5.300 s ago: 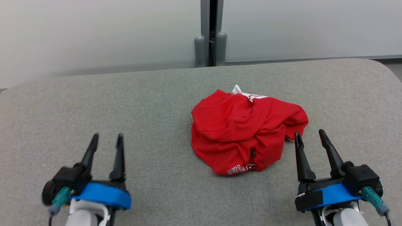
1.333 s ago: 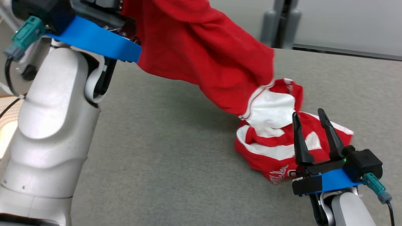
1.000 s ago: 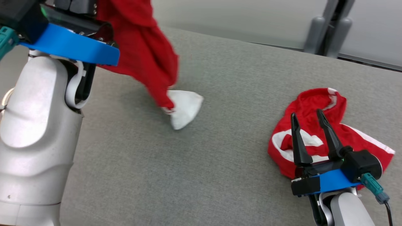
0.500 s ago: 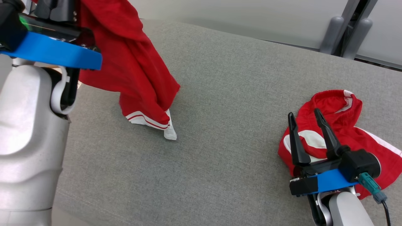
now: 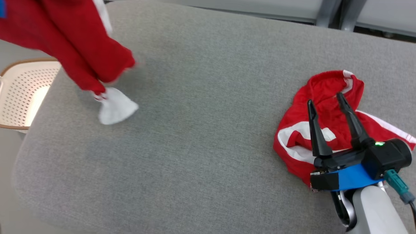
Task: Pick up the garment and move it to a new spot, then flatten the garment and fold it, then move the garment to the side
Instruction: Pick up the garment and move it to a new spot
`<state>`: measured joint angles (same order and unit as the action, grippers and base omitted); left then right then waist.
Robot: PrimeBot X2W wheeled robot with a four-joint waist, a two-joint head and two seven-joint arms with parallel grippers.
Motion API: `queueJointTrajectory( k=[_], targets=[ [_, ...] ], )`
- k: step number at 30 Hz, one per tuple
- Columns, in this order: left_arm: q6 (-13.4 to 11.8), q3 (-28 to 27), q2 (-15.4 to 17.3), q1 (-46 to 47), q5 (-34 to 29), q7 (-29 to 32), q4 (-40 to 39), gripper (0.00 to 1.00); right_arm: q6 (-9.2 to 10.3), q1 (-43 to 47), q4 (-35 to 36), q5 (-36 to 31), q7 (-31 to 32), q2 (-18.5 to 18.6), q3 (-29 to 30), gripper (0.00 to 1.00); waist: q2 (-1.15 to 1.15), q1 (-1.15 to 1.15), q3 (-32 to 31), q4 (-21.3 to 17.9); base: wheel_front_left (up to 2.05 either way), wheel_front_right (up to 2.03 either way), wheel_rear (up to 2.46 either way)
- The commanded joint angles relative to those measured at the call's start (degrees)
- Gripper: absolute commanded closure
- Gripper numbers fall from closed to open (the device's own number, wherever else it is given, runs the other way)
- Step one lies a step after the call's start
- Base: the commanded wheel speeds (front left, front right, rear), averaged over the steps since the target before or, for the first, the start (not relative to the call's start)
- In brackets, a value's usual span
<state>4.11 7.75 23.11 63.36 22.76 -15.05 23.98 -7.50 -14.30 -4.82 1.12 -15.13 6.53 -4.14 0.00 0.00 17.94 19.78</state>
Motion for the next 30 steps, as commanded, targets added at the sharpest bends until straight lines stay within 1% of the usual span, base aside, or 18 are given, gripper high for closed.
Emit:
queueJointTrajectory(
  k=[1,6,8,10,15,16,22,30],
  targets=[
    [-0.3,-0.8,0.8,1.2,0.5,-0.2,0.3,1.00,0.02,-0.8,0.4,-0.2,0.0,0.6,-0.1,0.00,0.00,0.00,2.2,-1.7,0.00,0.00,0.00],
    [0.3,-2.8,4.0,5.2,0.5,-0.2,2.6,1.00,0.02,-1.5,3.6,-1.5,0.0,2.3,0.3,0.00,0.00,0.00,6.3,-3.5,0.00,0.00,0.00],
    [0.4,-3.1,4.4,5.6,0.0,-0.2,3.5,1.00,0.02,-1.8,5.1,-1.8,0.0,3.0,0.6,0.00,0.00,0.00,7.9,-4.0,0.00,0.00,0.00],
    [0.3,-3.4,4.1,5.0,-0.3,-0.2,4.5,1.00,0.02,-1.8,6.6,-2.2,0.0,3.6,1.1,0.00,0.00,0.00,9.2,-4.3,0.00,0.00,0.00],
    [0.5,-5.3,2.3,1.2,-0.6,-0.2,8.1,1.00,0.02,-1.3,9.0,-2.6,0.0,4.6,1.7,0.00,0.00,0.00,11.4,-4.9,0.00,0.00,0.00],
    [0.8,-6.2,1.3,-0.4,-0.5,-0.2,10.1,1.00,0.02,-1.0,9.6,-2.8,0.0,4.8,2.1,0.00,0.00,0.00,12.0,-5.1,0.00,0.00,0.00],
    [1.8,-8.1,-2.2,-5.5,-1.3,-0.2,16.5,1.00,0.02,-0.1,10.6,-3.3,0.0,5.5,2.8,0.00,0.00,0.00,12.9,-5.0,0.00,0.00,0.00],
    [2.7,-9.8,-7.8,-11.8,-2.7,-0.2,21.1,1.00,0.02,-0.4,10.9,-3.6,0.5,6.0,2.7,0.00,0.00,0.00,13.5,-4.6,0.00,0.00,0.00]
  ],
)
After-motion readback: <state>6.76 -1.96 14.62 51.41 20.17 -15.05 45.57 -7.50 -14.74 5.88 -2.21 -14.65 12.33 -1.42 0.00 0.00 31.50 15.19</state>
